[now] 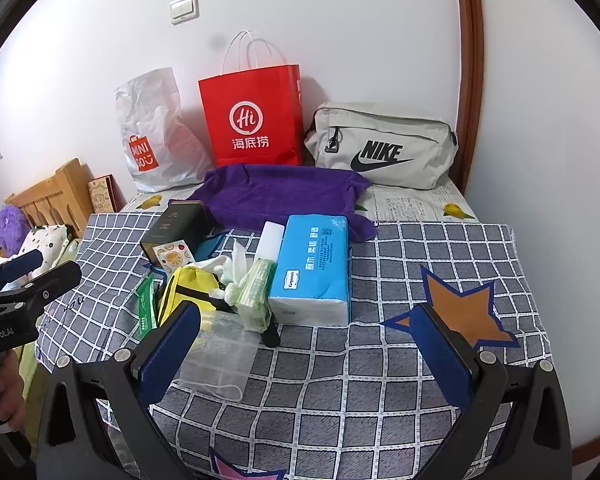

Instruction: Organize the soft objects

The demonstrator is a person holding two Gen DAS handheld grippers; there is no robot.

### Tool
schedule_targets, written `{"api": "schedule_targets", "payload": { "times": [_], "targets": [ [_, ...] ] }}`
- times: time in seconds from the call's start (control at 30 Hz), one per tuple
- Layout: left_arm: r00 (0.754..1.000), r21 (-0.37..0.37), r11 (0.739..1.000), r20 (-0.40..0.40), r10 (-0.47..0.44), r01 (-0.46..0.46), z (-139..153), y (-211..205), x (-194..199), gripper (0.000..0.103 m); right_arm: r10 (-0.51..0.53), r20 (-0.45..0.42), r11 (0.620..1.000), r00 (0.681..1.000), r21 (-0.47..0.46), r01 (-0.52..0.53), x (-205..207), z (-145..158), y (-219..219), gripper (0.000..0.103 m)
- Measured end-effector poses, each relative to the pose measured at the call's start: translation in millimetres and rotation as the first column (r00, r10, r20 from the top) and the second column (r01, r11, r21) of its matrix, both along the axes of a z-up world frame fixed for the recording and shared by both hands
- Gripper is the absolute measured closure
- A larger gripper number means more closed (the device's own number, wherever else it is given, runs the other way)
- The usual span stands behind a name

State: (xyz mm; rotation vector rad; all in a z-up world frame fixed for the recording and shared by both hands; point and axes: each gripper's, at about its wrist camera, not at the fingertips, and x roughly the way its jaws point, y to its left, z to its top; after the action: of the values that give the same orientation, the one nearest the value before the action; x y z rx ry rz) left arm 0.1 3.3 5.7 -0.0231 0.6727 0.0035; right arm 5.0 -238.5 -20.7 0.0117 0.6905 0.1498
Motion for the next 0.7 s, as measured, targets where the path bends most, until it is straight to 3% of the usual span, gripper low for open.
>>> {"api": "schedule_targets", "payload": {
  "times": [0.7],
  "targets": [
    [1.000, 0.001, 1.000, -0.001, 0.002, -0.002, -0.8, -0.4, -1.1, 0.000, 0.004, 0.003, 1.000, 1.000, 0.001, -0.004, -1.1, 2.8, 0.8, 0.000]
  ]
}}
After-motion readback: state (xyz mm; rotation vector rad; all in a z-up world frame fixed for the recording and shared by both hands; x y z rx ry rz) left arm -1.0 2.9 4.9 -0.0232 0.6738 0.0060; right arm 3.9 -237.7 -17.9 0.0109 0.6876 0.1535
